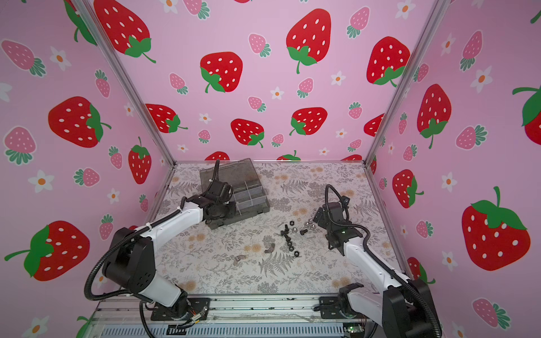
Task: Sort the screws and nuts into containers
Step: Pick up the nut from the bottom-center of the table.
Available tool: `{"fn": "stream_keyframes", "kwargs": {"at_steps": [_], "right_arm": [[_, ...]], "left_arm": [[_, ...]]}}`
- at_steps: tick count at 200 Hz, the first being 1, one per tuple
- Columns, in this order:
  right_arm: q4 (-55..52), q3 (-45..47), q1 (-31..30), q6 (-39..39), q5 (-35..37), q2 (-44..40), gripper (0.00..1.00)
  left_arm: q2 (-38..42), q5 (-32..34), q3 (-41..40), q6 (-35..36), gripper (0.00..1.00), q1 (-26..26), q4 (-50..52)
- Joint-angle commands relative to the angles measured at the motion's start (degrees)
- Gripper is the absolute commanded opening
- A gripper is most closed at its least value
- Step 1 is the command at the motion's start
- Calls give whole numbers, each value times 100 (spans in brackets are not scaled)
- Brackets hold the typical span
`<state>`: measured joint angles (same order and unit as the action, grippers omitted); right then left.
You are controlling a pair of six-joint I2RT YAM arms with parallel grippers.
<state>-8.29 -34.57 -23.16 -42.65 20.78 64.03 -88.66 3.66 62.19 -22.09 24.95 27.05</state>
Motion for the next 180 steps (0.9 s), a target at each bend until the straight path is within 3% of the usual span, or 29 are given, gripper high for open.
{"fn": "stream_keyframes", "kwargs": {"at_steps": [1,54,72,110,180], "right_arm": [[-141,-85,-31,-149,104,-121,100],[-181,-52,-31,-147,172,-163,100],[-188,-35,-31,-163,159,-185,100],[-222,-17,-31,-190,142,-191,100],[-219,-4,-31,-222,171,-211,100]], "left_arm": [[433,-116,-415,30,40,330,326],[1244,425,-1429,-427,49,1785,1097],[1461,462,-1710,-630,57,2139,1122],[1594,300,-2112,-815,62,2385,1010],[1027,518,-2142,-732,58,2491,793]]}}
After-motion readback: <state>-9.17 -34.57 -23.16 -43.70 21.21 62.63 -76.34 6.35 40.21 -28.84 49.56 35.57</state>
